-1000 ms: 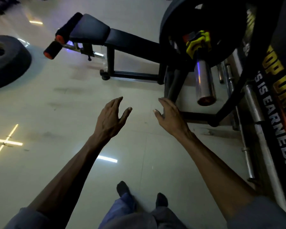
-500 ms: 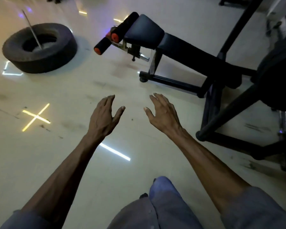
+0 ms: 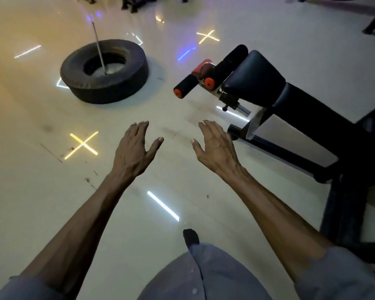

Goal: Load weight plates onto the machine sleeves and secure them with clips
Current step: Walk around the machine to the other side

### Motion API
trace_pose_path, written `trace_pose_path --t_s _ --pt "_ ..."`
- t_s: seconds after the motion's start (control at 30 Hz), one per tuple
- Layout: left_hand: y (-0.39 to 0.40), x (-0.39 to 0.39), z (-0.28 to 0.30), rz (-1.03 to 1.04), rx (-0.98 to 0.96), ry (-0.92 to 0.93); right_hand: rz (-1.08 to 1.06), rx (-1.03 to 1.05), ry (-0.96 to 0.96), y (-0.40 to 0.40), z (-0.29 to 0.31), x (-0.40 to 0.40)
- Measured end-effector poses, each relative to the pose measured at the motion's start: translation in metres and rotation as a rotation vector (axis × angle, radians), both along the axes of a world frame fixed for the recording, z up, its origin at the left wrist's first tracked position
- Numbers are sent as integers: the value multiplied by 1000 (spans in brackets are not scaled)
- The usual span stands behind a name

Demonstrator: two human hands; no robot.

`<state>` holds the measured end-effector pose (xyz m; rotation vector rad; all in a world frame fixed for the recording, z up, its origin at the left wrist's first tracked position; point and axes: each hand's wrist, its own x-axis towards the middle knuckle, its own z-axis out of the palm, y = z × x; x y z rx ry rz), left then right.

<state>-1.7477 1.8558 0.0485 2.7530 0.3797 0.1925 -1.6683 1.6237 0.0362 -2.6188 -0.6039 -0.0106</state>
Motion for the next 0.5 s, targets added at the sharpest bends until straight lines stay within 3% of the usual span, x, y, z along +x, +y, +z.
trace_pose_path --t_s 0.5 --pt "241 318 -8 63 45 -8 55 13 -43 238 -9 333"
